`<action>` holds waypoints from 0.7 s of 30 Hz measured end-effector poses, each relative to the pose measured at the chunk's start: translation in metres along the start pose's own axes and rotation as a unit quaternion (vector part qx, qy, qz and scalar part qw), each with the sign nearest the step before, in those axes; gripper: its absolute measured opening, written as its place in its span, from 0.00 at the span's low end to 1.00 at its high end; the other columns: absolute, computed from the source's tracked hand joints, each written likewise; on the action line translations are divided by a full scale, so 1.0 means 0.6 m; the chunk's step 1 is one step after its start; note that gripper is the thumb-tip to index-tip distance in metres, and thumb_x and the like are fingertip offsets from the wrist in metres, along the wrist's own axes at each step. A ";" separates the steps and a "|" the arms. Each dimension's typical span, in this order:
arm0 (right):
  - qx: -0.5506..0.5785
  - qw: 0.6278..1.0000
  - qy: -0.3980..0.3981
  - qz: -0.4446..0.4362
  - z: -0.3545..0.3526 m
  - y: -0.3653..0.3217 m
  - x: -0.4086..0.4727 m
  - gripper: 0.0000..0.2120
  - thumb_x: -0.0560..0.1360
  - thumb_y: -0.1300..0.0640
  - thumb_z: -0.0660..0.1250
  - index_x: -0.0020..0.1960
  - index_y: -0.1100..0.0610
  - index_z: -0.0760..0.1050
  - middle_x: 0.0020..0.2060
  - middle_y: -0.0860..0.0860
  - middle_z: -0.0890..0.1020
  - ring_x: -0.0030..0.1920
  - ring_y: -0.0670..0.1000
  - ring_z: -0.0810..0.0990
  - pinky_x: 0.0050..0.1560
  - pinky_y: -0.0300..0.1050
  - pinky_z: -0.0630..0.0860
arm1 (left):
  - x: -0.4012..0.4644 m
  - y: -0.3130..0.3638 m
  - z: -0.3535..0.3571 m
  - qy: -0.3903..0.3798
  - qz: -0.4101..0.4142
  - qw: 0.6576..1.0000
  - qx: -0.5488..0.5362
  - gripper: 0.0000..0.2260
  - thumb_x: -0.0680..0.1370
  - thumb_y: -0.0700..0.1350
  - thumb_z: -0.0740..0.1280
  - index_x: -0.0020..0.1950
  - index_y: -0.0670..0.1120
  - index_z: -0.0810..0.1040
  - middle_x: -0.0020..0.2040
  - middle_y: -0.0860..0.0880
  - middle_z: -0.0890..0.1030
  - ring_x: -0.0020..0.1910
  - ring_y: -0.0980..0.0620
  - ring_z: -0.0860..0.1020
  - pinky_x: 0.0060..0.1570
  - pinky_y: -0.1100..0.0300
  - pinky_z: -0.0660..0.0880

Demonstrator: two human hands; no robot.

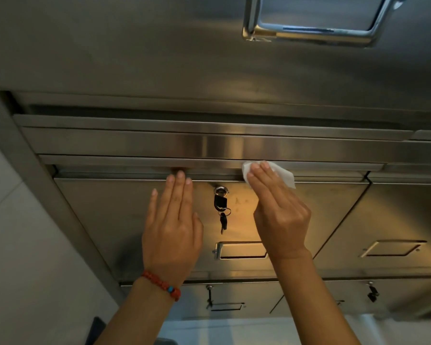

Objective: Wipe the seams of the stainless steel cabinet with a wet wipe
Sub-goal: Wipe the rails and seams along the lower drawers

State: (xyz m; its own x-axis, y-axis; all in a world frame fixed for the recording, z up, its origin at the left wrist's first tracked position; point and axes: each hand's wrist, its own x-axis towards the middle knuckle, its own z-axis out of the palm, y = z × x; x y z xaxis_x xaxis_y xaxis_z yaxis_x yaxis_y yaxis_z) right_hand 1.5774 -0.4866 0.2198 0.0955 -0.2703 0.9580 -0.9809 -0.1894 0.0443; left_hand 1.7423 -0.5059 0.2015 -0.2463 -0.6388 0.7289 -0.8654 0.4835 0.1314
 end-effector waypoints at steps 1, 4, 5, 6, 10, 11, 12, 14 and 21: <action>-0.003 1.000 0.001 0.004 -0.001 0.002 -0.001 0.10 0.73 0.69 0.67 0.52 0.65 0.81 0.51 0.59 0.82 0.55 0.56 0.81 0.53 0.52 0.79 | 0.000 -0.001 0.000 -0.001 0.001 1.000 0.001 0.22 0.75 0.42 0.55 0.65 0.33 0.72 0.65 0.36 0.72 0.65 0.37 0.70 0.63 0.37 0.60; -0.006 1.000 0.009 0.028 0.002 -0.006 -0.003 0.10 0.72 0.70 0.68 0.52 0.66 0.81 0.52 0.60 0.82 0.55 0.56 0.80 0.54 0.54 0.78 | 0.000 -0.001 -0.001 -0.003 0.001 1.000 0.002 0.22 0.75 0.42 0.55 0.65 0.33 0.72 0.65 0.36 0.72 0.65 0.37 0.71 0.63 0.37 0.62; -0.003 0.999 0.013 0.031 0.006 -0.011 -0.002 0.10 0.72 0.70 0.68 0.52 0.66 0.81 0.51 0.60 0.82 0.55 0.57 0.81 0.54 0.53 0.79 | 0.000 0.000 -0.001 -0.004 0.000 1.000 0.000 0.22 0.75 0.42 0.55 0.65 0.33 0.72 0.66 0.36 0.72 0.65 0.38 0.70 0.63 0.37 0.61; 0.002 0.999 0.016 0.028 0.009 -0.018 -0.001 0.09 0.72 0.70 0.67 0.51 0.66 0.81 0.51 0.60 0.82 0.54 0.57 0.81 0.53 0.52 0.79 | 0.000 0.000 -0.001 -0.005 -0.001 1.000 -0.001 0.22 0.75 0.42 0.55 0.65 0.33 0.72 0.66 0.36 0.72 0.66 0.38 0.70 0.64 0.37 0.61; 0.031 0.999 0.019 0.003 0.026 -0.040 0.006 0.08 0.74 0.70 0.66 0.51 0.65 0.82 0.52 0.59 0.82 0.55 0.55 0.81 0.54 0.49 0.79 | -0.001 0.000 -0.003 -0.006 -0.001 1.000 -0.007 0.22 0.74 0.42 0.55 0.65 0.33 0.72 0.66 0.37 0.72 0.66 0.38 0.69 0.64 0.37 0.60; 0.039 0.999 0.018 -0.001 0.031 -0.047 0.008 0.08 0.75 0.69 0.66 0.51 0.65 0.82 0.52 0.59 0.82 0.55 0.55 0.81 0.55 0.49 0.79 | -0.001 -0.001 -0.003 -0.006 0.000 1.000 -0.010 0.22 0.74 0.41 0.55 0.65 0.33 0.72 0.66 0.37 0.72 0.66 0.38 0.69 0.64 0.37 0.60; 0.046 0.999 0.014 -0.005 0.035 -0.054 0.010 0.09 0.75 0.69 0.65 0.52 0.65 0.81 0.52 0.59 0.82 0.56 0.55 0.81 0.56 0.49 0.79 | -0.001 -0.002 -0.004 -0.006 0.000 1.000 -0.012 0.22 0.74 0.41 0.55 0.65 0.33 0.72 0.66 0.37 0.72 0.66 0.38 0.69 0.64 0.37 0.61; 0.056 0.998 0.002 -0.011 0.043 -0.068 0.011 0.09 0.75 0.69 0.65 0.53 0.65 0.81 0.53 0.59 0.82 0.56 0.55 0.81 0.56 0.49 0.78 | 0.000 -0.003 -0.005 -0.009 0.003 1.000 -0.016 0.23 0.73 0.41 0.55 0.65 0.33 0.72 0.66 0.37 0.72 0.66 0.37 0.69 0.63 0.36 0.61; 0.051 0.998 -0.019 -0.028 0.038 -0.062 0.013 0.11 0.71 0.69 0.72 0.53 0.65 0.81 0.53 0.58 0.82 0.56 0.54 0.80 0.56 0.49 0.78 | 0.000 -0.009 -0.006 -0.019 0.014 1.000 -0.010 0.23 0.73 0.41 0.55 0.65 0.34 0.72 0.66 0.38 0.72 0.66 0.39 0.70 0.63 0.36 0.63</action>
State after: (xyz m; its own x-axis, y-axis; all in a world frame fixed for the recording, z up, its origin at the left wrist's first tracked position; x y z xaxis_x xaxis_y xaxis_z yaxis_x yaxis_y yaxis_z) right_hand 1.6183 -0.5034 0.2193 0.1583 -0.2915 0.9434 -0.9518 -0.2992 0.0673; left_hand 1.7487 -0.5061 0.2032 -0.2867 -0.6475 0.7061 -0.8495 0.5126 0.1251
